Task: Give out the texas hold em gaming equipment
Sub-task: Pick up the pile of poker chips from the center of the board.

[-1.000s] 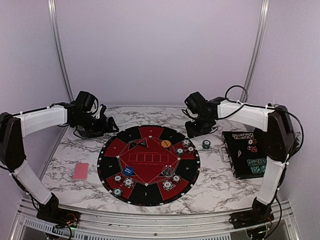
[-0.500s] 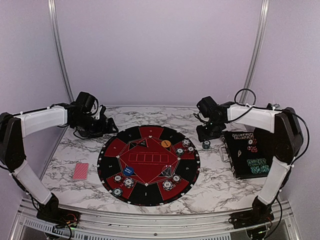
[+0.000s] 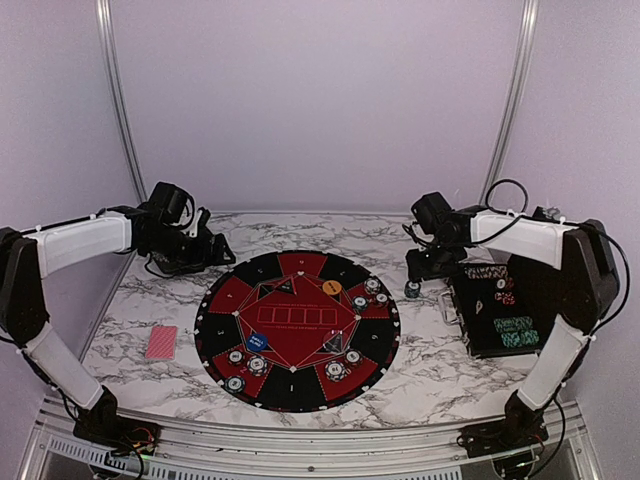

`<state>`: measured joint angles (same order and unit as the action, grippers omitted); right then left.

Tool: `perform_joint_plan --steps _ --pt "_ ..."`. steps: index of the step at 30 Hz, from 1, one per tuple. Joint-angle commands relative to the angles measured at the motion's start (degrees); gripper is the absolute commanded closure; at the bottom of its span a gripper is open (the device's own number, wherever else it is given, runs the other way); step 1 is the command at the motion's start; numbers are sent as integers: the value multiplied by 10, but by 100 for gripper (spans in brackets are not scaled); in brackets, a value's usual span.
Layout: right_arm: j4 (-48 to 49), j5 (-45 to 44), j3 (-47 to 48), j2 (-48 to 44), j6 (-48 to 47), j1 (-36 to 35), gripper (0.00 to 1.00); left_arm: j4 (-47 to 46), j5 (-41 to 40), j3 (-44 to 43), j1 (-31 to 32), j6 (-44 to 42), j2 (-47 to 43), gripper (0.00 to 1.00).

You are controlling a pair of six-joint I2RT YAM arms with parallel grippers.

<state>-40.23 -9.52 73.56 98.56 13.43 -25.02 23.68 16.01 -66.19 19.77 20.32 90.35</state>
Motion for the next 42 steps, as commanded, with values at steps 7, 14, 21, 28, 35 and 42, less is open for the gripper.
perform_joint_plan --steps 7,14,21,28,35,42 --pt "41 19 -16 20 -24 20 45 -10 3 11 -4 -9 -8 1" --pt "52 24 -13 39 -25 24 40 -10 2 19 -3 -11 -9 1" --pt "53 28 -2 65 -24 24 35 -10 12 20 -3 -12 1 1" --pt "56 24 2 90 -27 31 31 -10 21 20 -3 -9 9 1" --pt "60 28 15 110 -32 37 31 -10 27 14 -3 -10 23 1" --pt "59 32 38 134 -37 38 32 -9 22 13 -3 -12 29 1"
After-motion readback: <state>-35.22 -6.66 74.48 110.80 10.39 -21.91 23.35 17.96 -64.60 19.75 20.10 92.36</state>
